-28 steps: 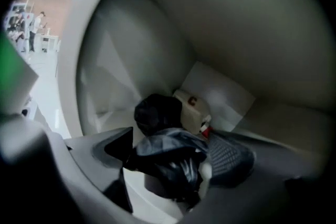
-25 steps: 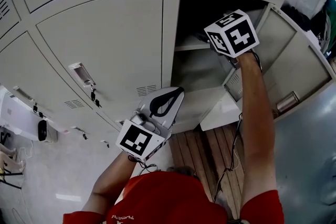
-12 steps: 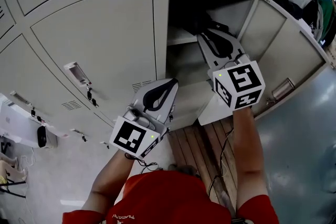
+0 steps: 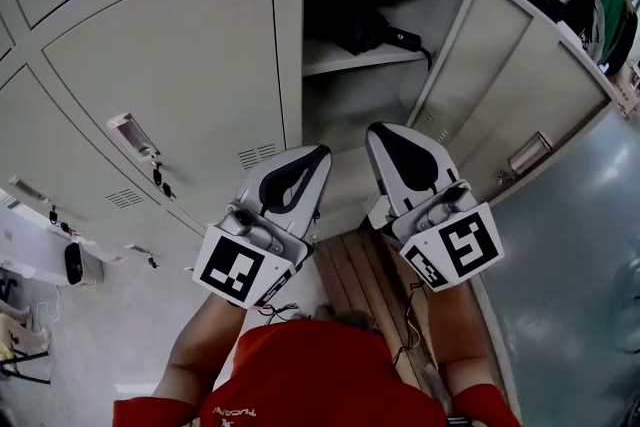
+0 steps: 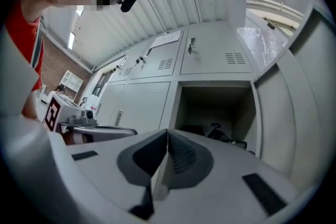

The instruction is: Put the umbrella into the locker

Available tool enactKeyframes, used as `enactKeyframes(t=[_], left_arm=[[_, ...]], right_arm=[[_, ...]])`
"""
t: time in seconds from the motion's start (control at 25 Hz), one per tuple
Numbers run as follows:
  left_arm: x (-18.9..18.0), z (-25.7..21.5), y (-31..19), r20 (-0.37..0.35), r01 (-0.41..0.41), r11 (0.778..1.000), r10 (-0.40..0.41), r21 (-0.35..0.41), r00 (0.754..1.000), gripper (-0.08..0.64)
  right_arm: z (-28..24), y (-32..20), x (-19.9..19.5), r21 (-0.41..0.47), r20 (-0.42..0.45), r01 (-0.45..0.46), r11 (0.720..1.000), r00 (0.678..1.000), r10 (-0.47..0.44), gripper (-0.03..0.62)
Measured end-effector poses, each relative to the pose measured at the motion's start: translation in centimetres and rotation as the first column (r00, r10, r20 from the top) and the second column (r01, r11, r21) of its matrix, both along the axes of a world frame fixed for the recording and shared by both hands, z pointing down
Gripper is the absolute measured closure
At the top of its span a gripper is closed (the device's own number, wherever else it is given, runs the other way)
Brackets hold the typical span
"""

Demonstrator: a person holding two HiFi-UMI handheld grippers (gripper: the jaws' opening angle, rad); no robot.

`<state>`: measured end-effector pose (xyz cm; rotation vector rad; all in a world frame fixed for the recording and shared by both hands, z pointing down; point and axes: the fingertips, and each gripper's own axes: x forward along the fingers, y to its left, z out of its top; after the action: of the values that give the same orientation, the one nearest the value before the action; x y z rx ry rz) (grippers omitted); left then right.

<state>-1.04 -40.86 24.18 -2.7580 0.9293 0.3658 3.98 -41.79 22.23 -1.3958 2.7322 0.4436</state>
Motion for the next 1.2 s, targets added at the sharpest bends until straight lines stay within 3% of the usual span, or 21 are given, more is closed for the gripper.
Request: enactKeyframes(t=[0.32, 0.68, 1.2], left_arm=[[0.2, 0.9, 1.3, 0.016, -0.005, 1.0, 0.005, -0.006, 1.0, 0.555], [0.4, 2.9, 2.1, 0.014, 0.003, 0.998, -0.003, -0.062, 1.0, 0.555], [0.7, 2.9, 2.7, 0.02, 0.015, 0.998, -0.014, -0.055, 1.0, 0.555]], right_arm=[[2.4, 3.0, -0.1, -0.054, 0.086, 0.025, 0.998, 0.996, -0.021, 0.588], [4.8, 5.0, -1.5, -0.072, 0.052, 0.032, 0.997, 0.998, -0.028, 0.589], [4.7, 5.1, -1.1, -0.077, 0.075, 0.055, 0.996, 0.996, -0.049, 0.589]])
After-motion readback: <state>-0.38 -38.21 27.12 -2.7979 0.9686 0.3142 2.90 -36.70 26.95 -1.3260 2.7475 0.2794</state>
